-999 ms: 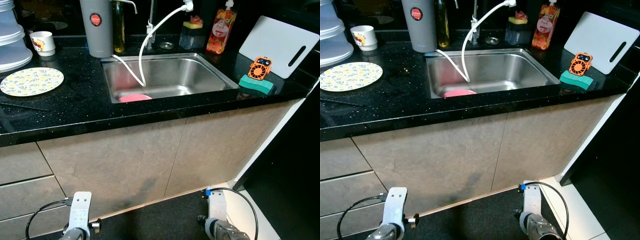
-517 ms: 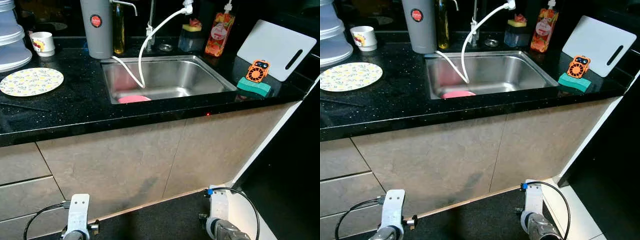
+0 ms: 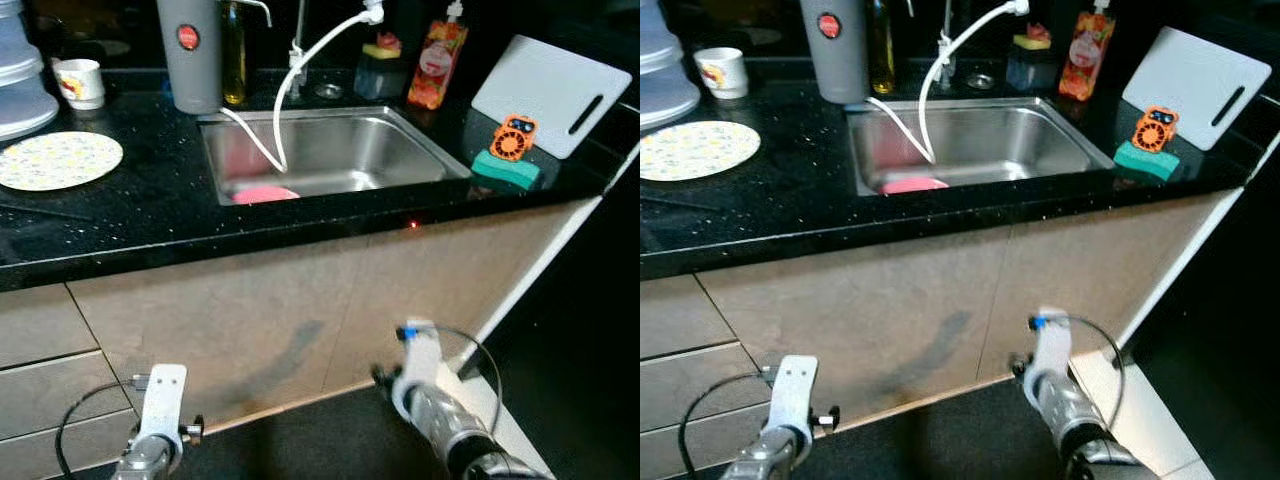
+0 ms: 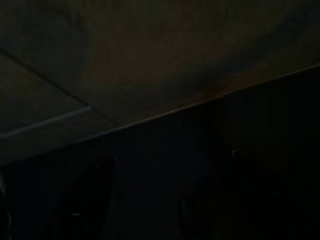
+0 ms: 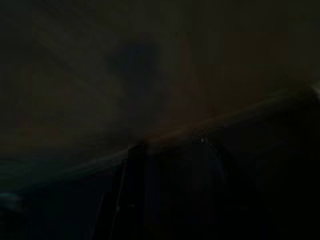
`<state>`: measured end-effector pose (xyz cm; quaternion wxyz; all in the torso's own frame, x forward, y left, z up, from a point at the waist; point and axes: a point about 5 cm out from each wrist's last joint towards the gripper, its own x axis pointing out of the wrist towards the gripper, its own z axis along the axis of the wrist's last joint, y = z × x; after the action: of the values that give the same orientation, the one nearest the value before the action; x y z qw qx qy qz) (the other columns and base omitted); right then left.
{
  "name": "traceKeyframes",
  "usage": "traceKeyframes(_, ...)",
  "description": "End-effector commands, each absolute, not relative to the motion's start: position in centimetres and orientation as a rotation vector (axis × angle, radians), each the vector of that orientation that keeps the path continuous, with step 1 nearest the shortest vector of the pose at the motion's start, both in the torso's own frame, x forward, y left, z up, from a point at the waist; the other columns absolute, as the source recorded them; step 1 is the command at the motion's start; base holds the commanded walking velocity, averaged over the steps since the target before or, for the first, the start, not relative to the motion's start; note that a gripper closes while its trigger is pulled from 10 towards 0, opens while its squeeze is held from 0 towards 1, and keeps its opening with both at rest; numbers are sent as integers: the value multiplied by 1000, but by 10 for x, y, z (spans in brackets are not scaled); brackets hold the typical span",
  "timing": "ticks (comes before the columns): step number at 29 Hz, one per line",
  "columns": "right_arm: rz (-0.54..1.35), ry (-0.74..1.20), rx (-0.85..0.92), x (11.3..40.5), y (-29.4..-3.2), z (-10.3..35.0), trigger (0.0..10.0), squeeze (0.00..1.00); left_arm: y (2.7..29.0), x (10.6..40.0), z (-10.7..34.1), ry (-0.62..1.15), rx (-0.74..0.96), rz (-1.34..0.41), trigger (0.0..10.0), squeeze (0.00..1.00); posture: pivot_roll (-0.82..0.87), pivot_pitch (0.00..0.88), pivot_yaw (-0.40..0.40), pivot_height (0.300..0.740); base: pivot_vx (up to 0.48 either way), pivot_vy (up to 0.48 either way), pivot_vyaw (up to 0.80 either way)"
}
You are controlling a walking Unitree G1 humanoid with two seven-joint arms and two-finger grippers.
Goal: Kitchen organization
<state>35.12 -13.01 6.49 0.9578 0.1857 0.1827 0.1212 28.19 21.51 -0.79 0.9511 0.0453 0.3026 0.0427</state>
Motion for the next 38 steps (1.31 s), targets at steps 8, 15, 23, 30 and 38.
traceKeyframes(8,670,-85,600,374,-66,229,10000,0,219,290,0,609,83,81,10000,0,11,226,-64,740,0,0,0)
traceKeyframes(15,965,-297,738,346,-42,321,10000,0,212,296,4,599,97,41,10000,0,14,238,-74,740,0,0,0)
traceKeyframes(23,975,-339,727,337,-49,328,10000,0,210,290,-2,619,99,39,10000,0,10,239,-82,740,0,0,0)
traceKeyframes(30,1095,-562,855,316,-52,406,10000,0,213,288,-4,634,108,32,10000,0,7,239,-75,740,0,0,0)
traceKeyframes(38,1238,-674,959,288,-42,447,10000,0,217,293,2,616,103,52,10000,0,16,251,-75,740,0,0,0)
